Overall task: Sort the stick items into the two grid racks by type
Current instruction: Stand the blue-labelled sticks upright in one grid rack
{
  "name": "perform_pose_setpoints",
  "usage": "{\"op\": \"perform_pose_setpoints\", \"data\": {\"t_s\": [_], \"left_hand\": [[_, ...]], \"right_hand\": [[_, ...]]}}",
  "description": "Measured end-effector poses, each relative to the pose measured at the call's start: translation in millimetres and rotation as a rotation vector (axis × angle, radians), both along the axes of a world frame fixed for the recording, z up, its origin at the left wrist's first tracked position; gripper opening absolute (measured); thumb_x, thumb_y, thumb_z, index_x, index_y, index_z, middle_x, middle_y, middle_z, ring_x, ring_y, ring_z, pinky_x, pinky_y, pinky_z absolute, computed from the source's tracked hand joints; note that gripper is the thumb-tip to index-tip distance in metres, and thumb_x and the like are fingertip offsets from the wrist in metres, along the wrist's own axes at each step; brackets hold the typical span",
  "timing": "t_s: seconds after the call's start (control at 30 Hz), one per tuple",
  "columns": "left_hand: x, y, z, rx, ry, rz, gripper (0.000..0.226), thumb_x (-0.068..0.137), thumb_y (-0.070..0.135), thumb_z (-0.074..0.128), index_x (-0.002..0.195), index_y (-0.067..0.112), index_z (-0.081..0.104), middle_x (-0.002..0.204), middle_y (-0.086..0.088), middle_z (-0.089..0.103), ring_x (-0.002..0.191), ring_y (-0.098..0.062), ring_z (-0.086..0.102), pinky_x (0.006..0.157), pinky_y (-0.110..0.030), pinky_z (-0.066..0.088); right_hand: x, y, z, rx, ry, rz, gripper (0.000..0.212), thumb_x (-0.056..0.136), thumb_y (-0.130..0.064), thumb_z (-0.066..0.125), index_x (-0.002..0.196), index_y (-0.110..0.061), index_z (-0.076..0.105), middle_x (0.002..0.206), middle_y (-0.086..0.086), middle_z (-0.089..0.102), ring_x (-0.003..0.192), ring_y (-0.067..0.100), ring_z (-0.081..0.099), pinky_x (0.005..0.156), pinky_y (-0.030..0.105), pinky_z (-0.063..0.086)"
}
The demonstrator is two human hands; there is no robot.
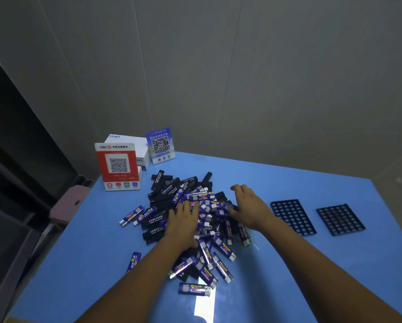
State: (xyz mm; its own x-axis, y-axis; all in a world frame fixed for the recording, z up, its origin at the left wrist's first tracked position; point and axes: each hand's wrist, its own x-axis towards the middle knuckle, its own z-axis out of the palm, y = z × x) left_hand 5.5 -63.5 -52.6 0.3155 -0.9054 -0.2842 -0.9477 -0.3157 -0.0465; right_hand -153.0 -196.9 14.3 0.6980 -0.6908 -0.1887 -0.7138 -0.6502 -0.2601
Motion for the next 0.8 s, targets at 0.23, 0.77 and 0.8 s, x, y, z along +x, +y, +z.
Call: {"op": "perform_pose_setpoints", "data": {"t_s": [0.23, 0.77, 0.8], "left_hand": [[6, 2, 3, -0.036, 0.134, 0.019, 0.101, 0.074, 0.046, 0.079, 0.149, 0.018, 0.018, 0.14, -0.014, 0.039, 0.128, -0.032, 0.044, 0.105, -0.05, 0.037], [40, 25, 26, -0.351, 0.567, 0.161, 0.106, 0.078, 0.027, 0.076, 0.152, 0.045, 0.003, 0.076, 0.009, 0.051, 0.052, -0.006, 0.045, 0.044, -0.02, 0.035], [43, 25, 26, -0.356, 0.601, 0.165, 0.106, 0.077, 0.026, 0.076, 0.15, 0.049, 0.002, 0.077, 0.009, 0.052, 0.052, -0.007, 0.046, 0.044, -0.023, 0.039]], "right_hand": [[5, 1, 5, -0.001, 0.017, -0.013, 0.062, 0.093, -0.028, 0.061, 0.146, -0.014, 0.032, 0.14, 0.01, 0.042, 0.124, 0.028, 0.046, 0.096, 0.038, 0.046], [10, 16, 15, 0.006, 0.014, -0.036, 0.062, 0.094, -0.03, 0.061, 0.146, -0.015, 0.031, 0.142, 0.008, 0.042, 0.126, 0.027, 0.045, 0.097, 0.038, 0.046], [11, 16, 16, 0.004, 0.013, -0.039, 0.062, 0.094, -0.029, 0.061, 0.146, -0.015, 0.031, 0.142, 0.008, 0.042, 0.126, 0.027, 0.045, 0.097, 0.038, 0.046]]}}
